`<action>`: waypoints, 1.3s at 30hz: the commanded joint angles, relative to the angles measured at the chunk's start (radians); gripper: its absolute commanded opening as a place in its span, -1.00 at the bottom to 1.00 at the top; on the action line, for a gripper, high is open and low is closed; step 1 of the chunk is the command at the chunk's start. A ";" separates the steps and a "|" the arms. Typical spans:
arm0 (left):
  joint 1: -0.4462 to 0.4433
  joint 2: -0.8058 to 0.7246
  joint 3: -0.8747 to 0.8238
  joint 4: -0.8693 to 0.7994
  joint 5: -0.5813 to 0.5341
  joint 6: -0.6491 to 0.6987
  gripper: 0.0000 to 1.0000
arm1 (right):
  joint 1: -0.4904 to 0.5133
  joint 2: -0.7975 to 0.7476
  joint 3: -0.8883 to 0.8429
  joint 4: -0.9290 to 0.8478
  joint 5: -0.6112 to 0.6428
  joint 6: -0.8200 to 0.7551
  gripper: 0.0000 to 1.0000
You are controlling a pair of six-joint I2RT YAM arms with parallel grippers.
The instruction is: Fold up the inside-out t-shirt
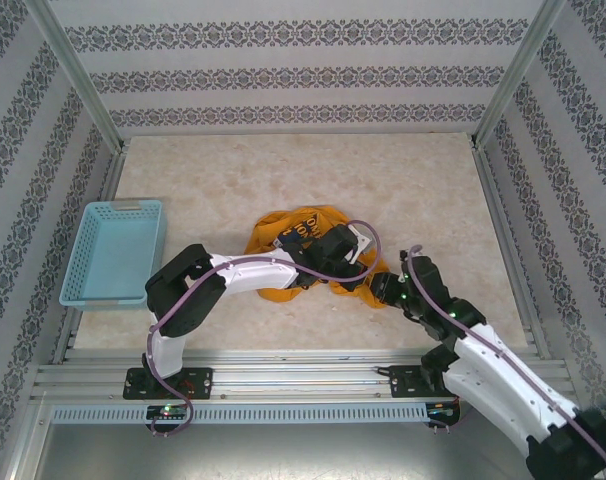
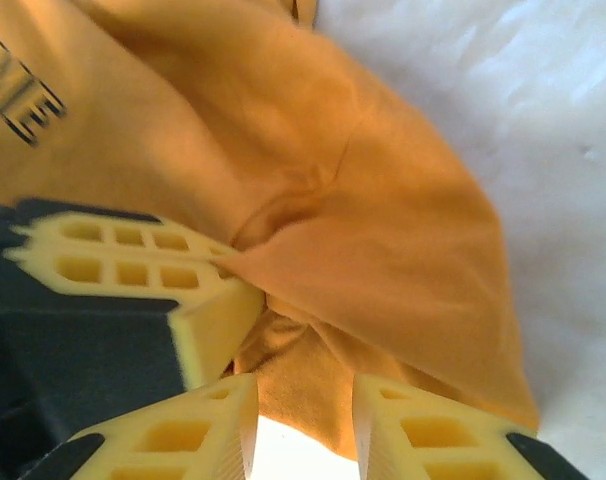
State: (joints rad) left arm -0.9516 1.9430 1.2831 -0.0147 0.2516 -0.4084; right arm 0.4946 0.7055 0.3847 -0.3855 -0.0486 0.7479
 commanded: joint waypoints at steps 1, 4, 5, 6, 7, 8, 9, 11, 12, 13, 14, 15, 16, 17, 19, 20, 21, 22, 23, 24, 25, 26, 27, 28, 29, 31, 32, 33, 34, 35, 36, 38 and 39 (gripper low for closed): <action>0.005 -0.018 0.023 0.006 0.011 -0.023 -1.00 | 0.025 0.078 0.010 0.073 0.037 -0.022 -0.38; 0.008 -0.021 0.020 0.004 0.015 -0.025 -1.00 | 0.028 0.138 0.004 0.107 0.094 -0.038 -0.36; 0.010 -0.022 0.019 0.006 0.018 -0.030 -1.00 | 0.028 0.153 0.001 0.116 0.111 -0.042 -0.35; 0.012 -0.022 0.015 0.011 0.026 -0.034 -1.00 | 0.028 0.170 -0.003 0.132 0.123 -0.050 -0.33; 0.014 -0.023 0.010 0.017 0.033 -0.041 -1.00 | 0.028 0.190 -0.006 0.150 0.130 -0.056 -0.32; 0.016 -0.024 0.008 0.023 0.038 -0.045 -1.00 | 0.029 0.209 -0.005 0.160 0.136 -0.056 -0.30; 0.018 -0.025 0.006 0.027 0.045 -0.050 -1.00 | 0.030 0.229 -0.004 0.180 0.136 -0.059 -0.29; 0.020 -0.027 0.007 0.033 0.055 -0.054 -1.00 | 0.035 0.268 0.004 0.206 0.139 -0.064 -0.28; 0.022 -0.028 0.007 0.035 0.059 -0.057 -1.00 | 0.037 0.287 0.009 0.212 0.146 -0.065 -0.28; 0.023 -0.029 0.007 0.036 0.061 -0.060 -1.00 | 0.038 0.305 0.017 0.214 0.152 -0.067 -0.28; 0.024 -0.031 0.007 0.038 0.064 -0.061 -1.00 | 0.040 0.316 0.021 0.216 0.154 -0.071 -0.29; 0.025 -0.031 0.008 0.038 0.067 -0.062 -1.00 | 0.045 0.325 0.028 0.217 0.154 -0.076 -0.29; 0.026 -0.031 0.009 0.037 0.070 -0.065 -1.00 | 0.050 0.329 0.034 0.218 0.159 -0.078 -0.27; 0.028 -0.031 0.010 0.036 0.073 -0.066 -1.00 | 0.058 0.330 0.036 0.219 0.165 -0.080 -0.26; 0.032 -0.032 0.009 0.039 0.078 -0.071 -1.00 | 0.063 0.332 0.040 0.214 0.172 -0.081 -0.23; 0.034 -0.033 0.009 0.041 0.083 -0.074 -1.00 | 0.065 0.332 0.041 0.211 0.174 -0.080 -0.19; 0.037 -0.031 0.009 0.043 0.085 -0.078 -1.00 | 0.064 0.332 0.040 0.210 0.179 -0.078 -0.18; 0.040 -0.032 0.008 0.047 0.091 -0.082 -1.00 | 0.065 0.334 0.038 0.208 0.186 -0.077 -0.17; 0.043 -0.032 0.008 0.051 0.097 -0.087 -1.00 | 0.065 0.337 0.037 0.203 0.194 -0.073 -0.19; 0.046 -0.032 0.006 0.058 0.103 -0.093 -1.00 | 0.065 0.342 0.039 0.200 0.198 -0.071 -0.24; 0.050 -0.035 0.003 0.065 0.110 -0.100 -1.00 | 0.063 0.347 0.040 0.198 0.197 -0.069 -0.33; 0.054 -0.035 0.001 0.071 0.113 -0.106 -1.00 | 0.064 0.350 0.044 0.197 0.192 -0.069 -0.47; 0.058 -0.035 0.001 0.074 0.114 -0.110 -1.00 | 0.064 0.347 0.047 0.192 0.185 -0.066 -0.66; 0.062 -0.033 0.002 0.071 0.110 -0.112 -1.00 | 0.064 0.338 0.051 0.188 0.173 -0.065 -0.81; 0.065 -0.033 0.006 0.064 0.100 -0.110 -1.00 | 0.064 0.327 0.053 0.182 0.162 -0.062 -0.90; 0.071 -0.023 0.027 0.024 0.073 -0.098 -1.00 | 0.062 0.281 0.068 0.153 0.129 -0.052 -1.00; 0.073 -0.016 0.039 0.003 0.060 -0.089 -1.00 | 0.061 0.258 0.074 0.138 0.114 -0.045 -1.00; 0.074 -0.008 0.052 -0.026 0.040 -0.075 -0.98 | 0.056 0.228 0.079 0.119 0.099 -0.038 -1.00; 0.074 -0.001 0.066 -0.057 0.017 -0.060 -0.90 | 0.048 0.193 0.078 0.101 0.081 -0.025 -1.00; 0.074 0.003 0.075 -0.080 -0.003 -0.049 -0.82 | 0.037 0.161 0.073 0.089 0.066 -0.013 -1.00; 0.074 0.005 0.083 -0.105 -0.024 -0.040 -0.75 | 0.018 0.125 0.062 0.078 0.045 0.004 -1.00; 0.074 0.000 0.084 -0.141 -0.073 -0.023 -0.57 | -0.035 0.060 0.025 0.075 -0.029 0.036 -1.00; 0.073 -0.007 0.083 -0.158 -0.094 -0.018 -0.47 | -0.056 0.035 0.009 0.079 -0.060 0.050 -1.00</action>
State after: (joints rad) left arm -0.8879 1.9423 1.3457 -0.0772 0.2462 -0.4648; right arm 0.4805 0.7944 0.4259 -0.2661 -0.0059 0.7391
